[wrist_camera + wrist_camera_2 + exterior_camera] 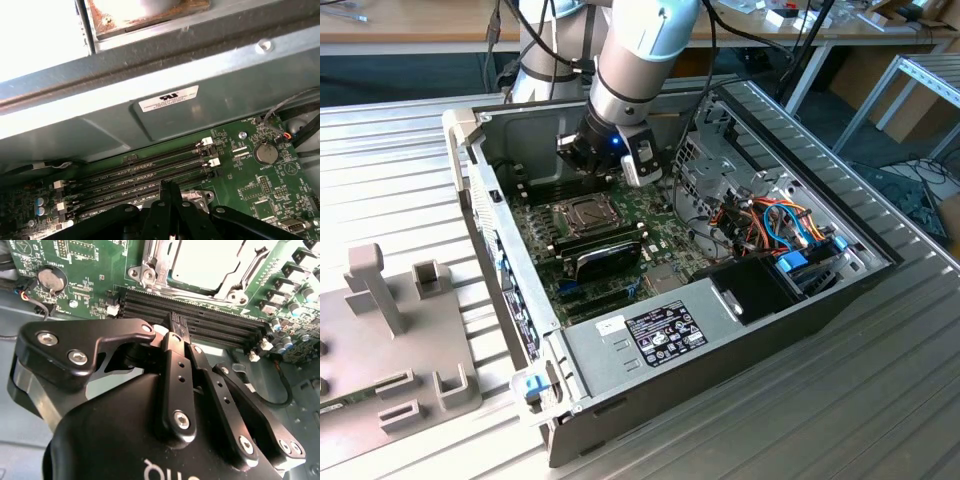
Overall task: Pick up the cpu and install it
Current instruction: 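Install the first cpu locking lever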
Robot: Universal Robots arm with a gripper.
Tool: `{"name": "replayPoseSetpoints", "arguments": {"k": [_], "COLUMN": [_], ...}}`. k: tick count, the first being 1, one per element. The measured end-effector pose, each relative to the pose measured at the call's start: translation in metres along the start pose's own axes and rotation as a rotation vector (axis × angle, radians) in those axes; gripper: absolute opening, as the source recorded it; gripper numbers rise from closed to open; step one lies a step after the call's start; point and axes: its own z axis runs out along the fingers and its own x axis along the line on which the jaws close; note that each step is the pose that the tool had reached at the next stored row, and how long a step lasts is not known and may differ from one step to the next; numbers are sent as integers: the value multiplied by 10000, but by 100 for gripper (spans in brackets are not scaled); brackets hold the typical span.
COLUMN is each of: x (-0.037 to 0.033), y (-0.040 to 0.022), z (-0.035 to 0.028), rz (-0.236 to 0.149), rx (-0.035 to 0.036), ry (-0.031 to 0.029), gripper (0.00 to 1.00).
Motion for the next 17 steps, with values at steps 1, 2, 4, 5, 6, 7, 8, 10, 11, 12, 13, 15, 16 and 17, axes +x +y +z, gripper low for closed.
{"name": "replayPoseSetpoints", "arguments": {"k": [1, 2, 4, 5, 6, 7, 8, 10, 11, 12, 13, 15, 16, 17], "x": [0, 1, 2, 3, 5, 5, 6, 7, 7, 7, 7, 7, 8, 8], "y": [1, 2, 8, 11, 16, 19, 22, 27, 27, 27, 27, 28, 27, 27], "z": [-1, -7, -29, -39, -57, -66, -76, -91, -91, -91, -92, -94, -94, -95], "rz": [0, 0, 1, 0, 1, 1, 0, 0, 0, -1, 0, -1, -1, -1], "rx": [-4, 0, 0, -1, 0, 0, -2, -1, -3, -4, -2, 40, 113, 188], "ry": [-1, 0, 0, 0, 0, 0, 0, 0, -1, -1, -1, -11, -34, -57], "gripper": [11, 11, 11, 11, 11, 11, 11, 11, 11, 11, 11, 11, 11, 11]}}
